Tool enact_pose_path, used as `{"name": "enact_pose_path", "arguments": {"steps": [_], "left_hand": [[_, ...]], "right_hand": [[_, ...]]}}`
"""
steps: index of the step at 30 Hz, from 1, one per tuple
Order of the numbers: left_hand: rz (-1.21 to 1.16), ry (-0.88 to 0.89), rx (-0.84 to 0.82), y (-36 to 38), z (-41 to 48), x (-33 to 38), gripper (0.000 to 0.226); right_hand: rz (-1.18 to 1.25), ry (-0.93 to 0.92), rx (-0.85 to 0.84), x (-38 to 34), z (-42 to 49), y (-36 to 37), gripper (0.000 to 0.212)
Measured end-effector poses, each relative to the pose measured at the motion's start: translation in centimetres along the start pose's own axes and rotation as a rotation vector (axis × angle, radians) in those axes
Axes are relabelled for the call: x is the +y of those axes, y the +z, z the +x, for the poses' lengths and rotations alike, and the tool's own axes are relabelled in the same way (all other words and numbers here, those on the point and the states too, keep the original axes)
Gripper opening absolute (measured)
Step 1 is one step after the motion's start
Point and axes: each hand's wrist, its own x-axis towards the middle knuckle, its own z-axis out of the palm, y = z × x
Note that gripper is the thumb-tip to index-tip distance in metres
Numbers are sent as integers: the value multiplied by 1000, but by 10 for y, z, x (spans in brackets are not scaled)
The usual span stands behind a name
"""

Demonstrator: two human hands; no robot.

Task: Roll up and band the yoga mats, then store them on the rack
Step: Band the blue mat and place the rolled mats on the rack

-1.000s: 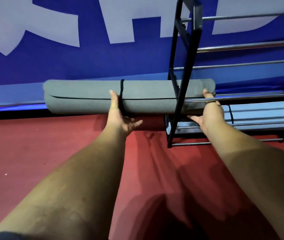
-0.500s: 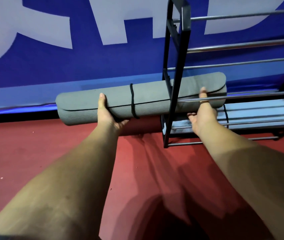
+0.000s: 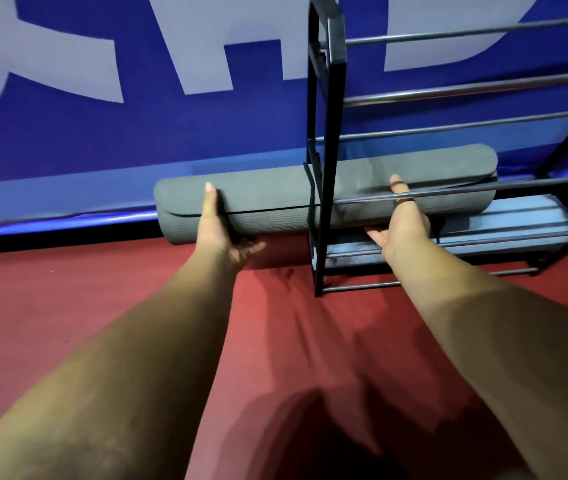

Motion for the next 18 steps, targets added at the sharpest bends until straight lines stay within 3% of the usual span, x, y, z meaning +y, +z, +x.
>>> {"name": "enact_pose_path", "arguments": {"steps": [2,4,6,7,10,12,15,18], "left_hand": [[-68,69,120,-15,7,10,79],[-100,116,217,-28,14,18,100],[-116,166,279,-34,22,20,115],[-118,191,273,-34,22,21,109],[-56,209,197,-28,19,18,90],[-22,227,179,-28,18,17,84],[-25,213,131,-31,20,16,81],[9,181,110,-29,16,18,60]], "right_hand": [[-18,-11,-9,-4,-1,-3,79],[-26,-18,-1,-8,0,-4,61],[-40,-22,43,-7,3,-6,57],[-42,-12,53,-6,5,-7,63],[31,47,66,-5,16,-11,113],[32,110,3,-5,17,-8,132],[21,188,-193,3,10,7,144],[29,131,-158,11,25,9,135]]}}
